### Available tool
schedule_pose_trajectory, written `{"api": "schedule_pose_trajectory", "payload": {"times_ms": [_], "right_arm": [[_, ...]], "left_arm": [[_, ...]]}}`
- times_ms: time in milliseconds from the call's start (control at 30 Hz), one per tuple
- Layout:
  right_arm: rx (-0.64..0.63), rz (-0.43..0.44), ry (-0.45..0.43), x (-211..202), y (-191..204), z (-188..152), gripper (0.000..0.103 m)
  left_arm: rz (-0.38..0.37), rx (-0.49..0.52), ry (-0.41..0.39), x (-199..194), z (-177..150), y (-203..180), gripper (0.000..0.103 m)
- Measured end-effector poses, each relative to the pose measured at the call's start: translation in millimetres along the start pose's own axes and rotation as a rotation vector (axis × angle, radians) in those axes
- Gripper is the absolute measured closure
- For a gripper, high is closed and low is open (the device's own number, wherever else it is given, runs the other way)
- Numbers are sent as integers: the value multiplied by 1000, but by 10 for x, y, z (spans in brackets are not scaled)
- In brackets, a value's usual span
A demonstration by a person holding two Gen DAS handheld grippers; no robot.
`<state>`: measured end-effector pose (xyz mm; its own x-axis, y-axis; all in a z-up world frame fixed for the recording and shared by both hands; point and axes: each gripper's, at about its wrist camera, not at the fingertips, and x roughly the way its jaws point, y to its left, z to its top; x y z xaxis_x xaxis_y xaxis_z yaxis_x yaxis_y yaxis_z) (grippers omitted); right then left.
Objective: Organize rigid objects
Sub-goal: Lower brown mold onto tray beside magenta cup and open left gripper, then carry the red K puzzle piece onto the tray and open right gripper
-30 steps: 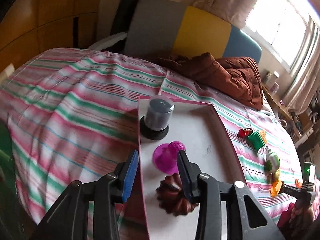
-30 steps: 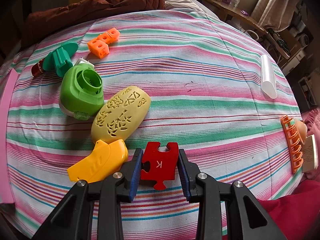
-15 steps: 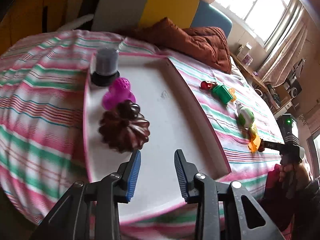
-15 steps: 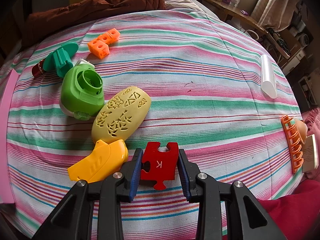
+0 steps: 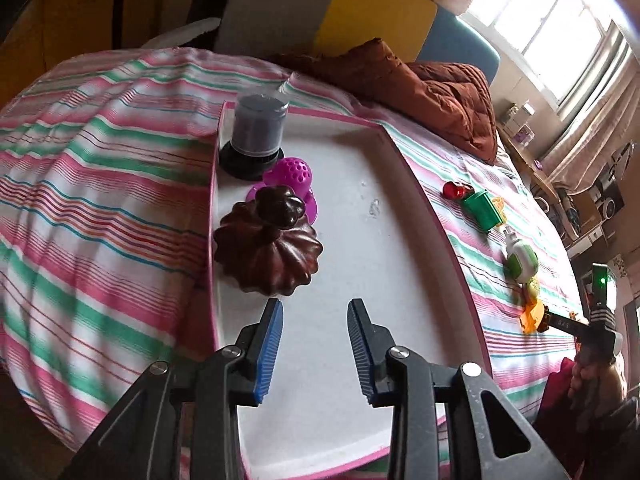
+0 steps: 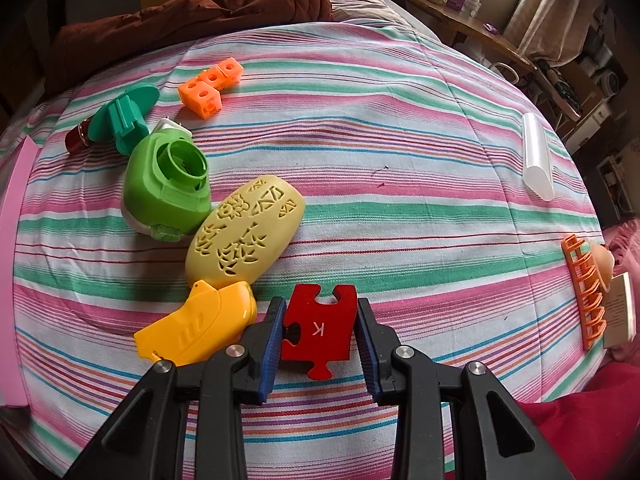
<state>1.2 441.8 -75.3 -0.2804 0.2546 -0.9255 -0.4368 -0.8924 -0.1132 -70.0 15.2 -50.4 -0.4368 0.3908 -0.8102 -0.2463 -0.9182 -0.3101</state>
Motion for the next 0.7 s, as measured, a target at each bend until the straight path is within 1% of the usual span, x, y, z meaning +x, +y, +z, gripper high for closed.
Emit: {"api": "schedule_pose_trajectory", "payload": {"times_ms": [200, 433, 567, 700], "right_arm": [[18, 9, -5, -5, -36, 7, 69], [52, -5, -24, -46, -101, 15, 69], [78, 0, -58, -113, -132, 12, 69], [72, 57, -149, -312, -59, -10, 69]], "left_arm": [[19, 9, -46, -179, -44, -24, 70], [82, 35, -90, -359, -96, -55, 69], [89, 44, -101, -414, -129, -65, 69], [85, 56, -112, -457, -149, -95, 69]]}}
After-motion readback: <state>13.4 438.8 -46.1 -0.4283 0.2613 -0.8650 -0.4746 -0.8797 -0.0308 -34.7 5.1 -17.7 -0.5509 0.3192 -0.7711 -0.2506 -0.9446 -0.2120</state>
